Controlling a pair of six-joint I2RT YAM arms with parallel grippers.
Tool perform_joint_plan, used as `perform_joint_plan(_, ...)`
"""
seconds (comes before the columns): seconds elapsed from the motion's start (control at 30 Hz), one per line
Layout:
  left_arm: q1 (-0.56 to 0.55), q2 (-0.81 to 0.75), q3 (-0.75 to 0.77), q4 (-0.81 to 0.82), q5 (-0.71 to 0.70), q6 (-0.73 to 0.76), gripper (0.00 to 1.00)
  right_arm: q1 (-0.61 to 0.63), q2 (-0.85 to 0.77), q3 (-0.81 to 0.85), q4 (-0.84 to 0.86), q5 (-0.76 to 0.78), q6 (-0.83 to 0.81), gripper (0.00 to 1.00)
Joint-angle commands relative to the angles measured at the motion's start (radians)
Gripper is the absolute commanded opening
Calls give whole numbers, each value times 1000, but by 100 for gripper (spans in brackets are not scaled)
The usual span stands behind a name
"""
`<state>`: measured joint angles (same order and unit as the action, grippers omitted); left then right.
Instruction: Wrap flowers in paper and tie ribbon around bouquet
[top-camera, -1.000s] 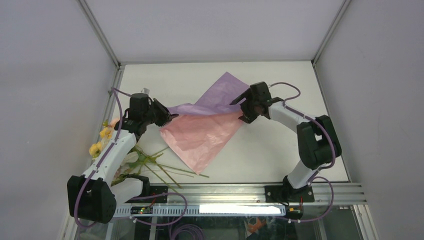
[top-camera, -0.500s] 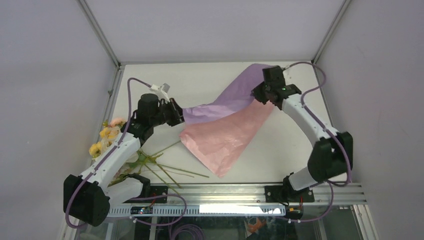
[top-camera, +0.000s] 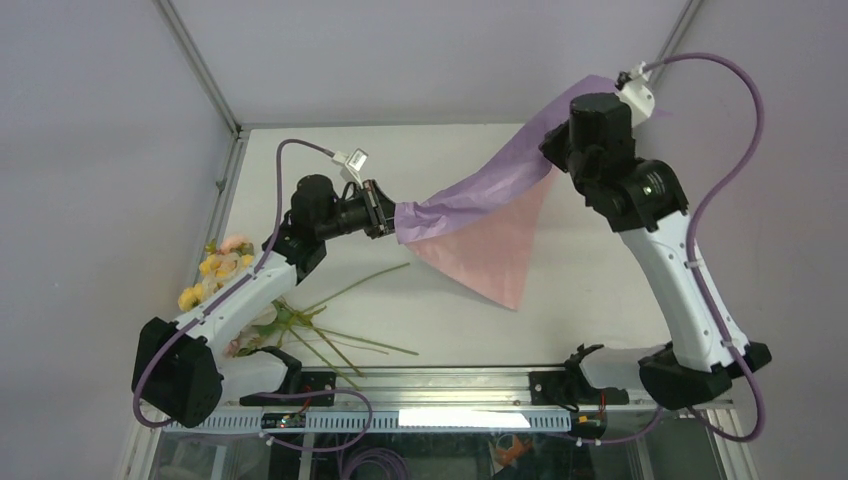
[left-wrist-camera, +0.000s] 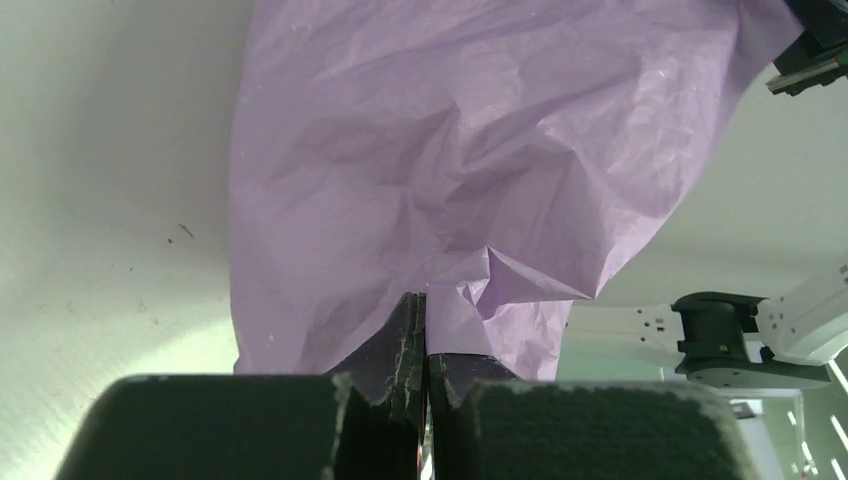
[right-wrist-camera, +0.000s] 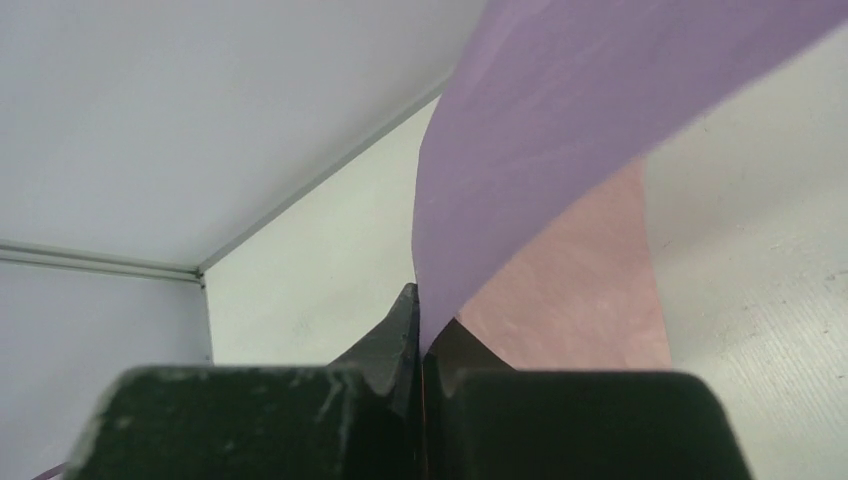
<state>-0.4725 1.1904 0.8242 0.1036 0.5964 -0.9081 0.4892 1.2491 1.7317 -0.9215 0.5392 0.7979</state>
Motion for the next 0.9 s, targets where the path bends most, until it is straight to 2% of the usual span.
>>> perform_joint_plan(0.0,10,35,32,31,-2,-114,0,28,174,92,-58,49,-79,0)
perform_joint_plan(0.13,93,115,44,-85,-23,-165,0,26,380,251,-53,41,-171,0)
perform_joint_plan(0.27,187,188,67,-193,-52,-115,0,25,675,449,-92,-18,-229,0)
perform_joint_plan(0.37,242,266,77,-230,-29,-122,0,25,824,521,-58,-70,-259,1)
perform_joint_plan(0.4,254,299,79,-225,-1,-133,0,25,863,531,-32,-86,-271,6)
perform_joint_plan(0.47,273,364,80,-187,46,-142,0,25,926,533,35,-136,-302,21)
perform_joint_plan(0.57,288,386,74,-166,4,-132,0,14,1017,571,55,-254,-340,53)
perform_joint_plan(0.63,303,397,79,-172,-42,-135,0,-6,1069,659,0,-295,-343,66)
perform_joint_plan(0.73,346,429,109,-223,-97,-143,0,-37,1079,731,-75,-331,-362,73)
perform_joint_plan(0.8,384,452,144,-279,-140,-126,0,-62,1024,710,-78,-352,-378,76)
perform_joint_plan(0.87,423,473,188,-328,-175,-109,0,-85,926,663,-70,-370,-399,84)
